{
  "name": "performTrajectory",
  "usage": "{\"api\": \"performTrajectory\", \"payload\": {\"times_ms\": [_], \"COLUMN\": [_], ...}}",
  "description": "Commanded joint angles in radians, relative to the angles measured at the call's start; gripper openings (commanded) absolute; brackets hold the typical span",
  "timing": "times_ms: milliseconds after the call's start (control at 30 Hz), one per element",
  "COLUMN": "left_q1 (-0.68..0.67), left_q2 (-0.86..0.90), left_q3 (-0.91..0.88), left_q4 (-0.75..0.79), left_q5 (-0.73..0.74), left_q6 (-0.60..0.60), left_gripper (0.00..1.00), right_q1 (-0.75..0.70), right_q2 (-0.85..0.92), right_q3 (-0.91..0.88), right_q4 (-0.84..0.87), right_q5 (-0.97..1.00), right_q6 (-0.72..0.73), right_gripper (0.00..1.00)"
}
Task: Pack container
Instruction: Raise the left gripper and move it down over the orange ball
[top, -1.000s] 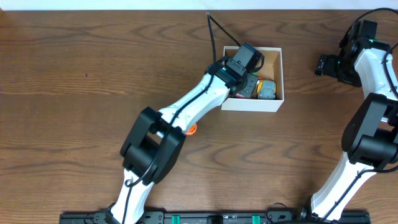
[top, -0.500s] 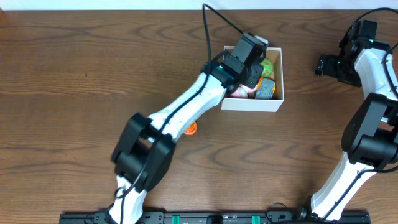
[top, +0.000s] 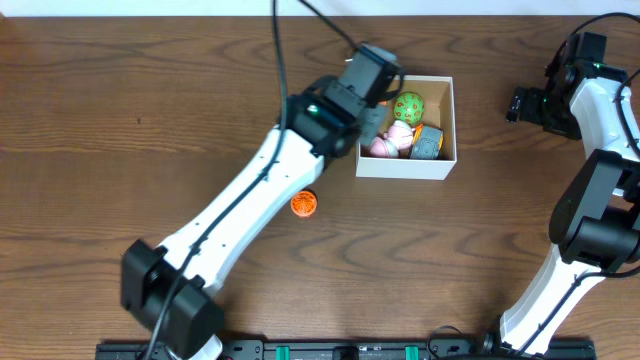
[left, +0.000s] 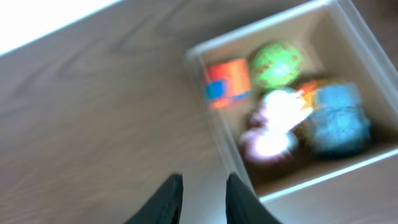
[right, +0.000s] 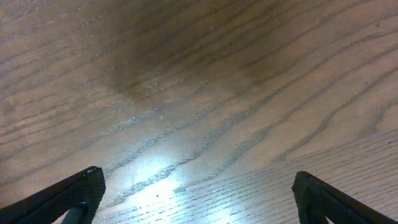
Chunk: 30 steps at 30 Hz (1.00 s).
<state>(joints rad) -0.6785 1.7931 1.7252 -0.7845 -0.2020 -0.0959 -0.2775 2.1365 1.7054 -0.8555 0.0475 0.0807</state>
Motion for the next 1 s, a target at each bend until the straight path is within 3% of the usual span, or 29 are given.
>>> {"api": "performTrajectory", "payload": {"times_ms": [0,200,233,300,333,433,800,967], "left_q1": [0.059,0.158,0.167,0.182,0.187,0.190,0.190,0.189], "left_q2": [-0.041,-0.040,-0.040,-0.040,-0.040,-0.040,-0.039,-0.039], "left_q3": [0.011,-0.023,-0.031,-0.048,-0.060,-0.106,-0.415,-0.452], "left_q4": [-0.122,-0.373,-0.405,-0.446,-0.455,-0.453,-0.200,-0.143], "left_q5": [-0.186,-0.183,-0.181,-0.159,-0.140,-0.081,0.206,0.222], "left_q6": [-0.108,-0.348,-0.367,-0.377,-0.377,-0.377,-0.377,-0.359], "left_gripper": [0.25,0.25,0.32,0.67,0.80,0.98,0.98,0.98], "right_q1": [-0.004,-0.004,-0.004,-0.004,-0.004,-0.004,-0.004,-0.004], "right_q2": [0.002,0.002,0.002,0.002,0.002,0.002,0.002,0.002], "right_q3": [-0.005,-0.005,-0.005,-0.005,-0.005,-0.005,-0.005,-0.005], "right_q4": [0.000,0.000,0.000,0.000,0.000,0.000,0.000,0.000], "right_q5": [0.000,0.000,0.000,0.000,0.000,0.000,0.000,0.000], "right_q6": [0.016,0.016,0.016,0.016,0.016,0.016,0.016,0.016], "right_gripper": [0.99,0.99,0.99,0.99,0.99,0.99,0.99,0.99]}}
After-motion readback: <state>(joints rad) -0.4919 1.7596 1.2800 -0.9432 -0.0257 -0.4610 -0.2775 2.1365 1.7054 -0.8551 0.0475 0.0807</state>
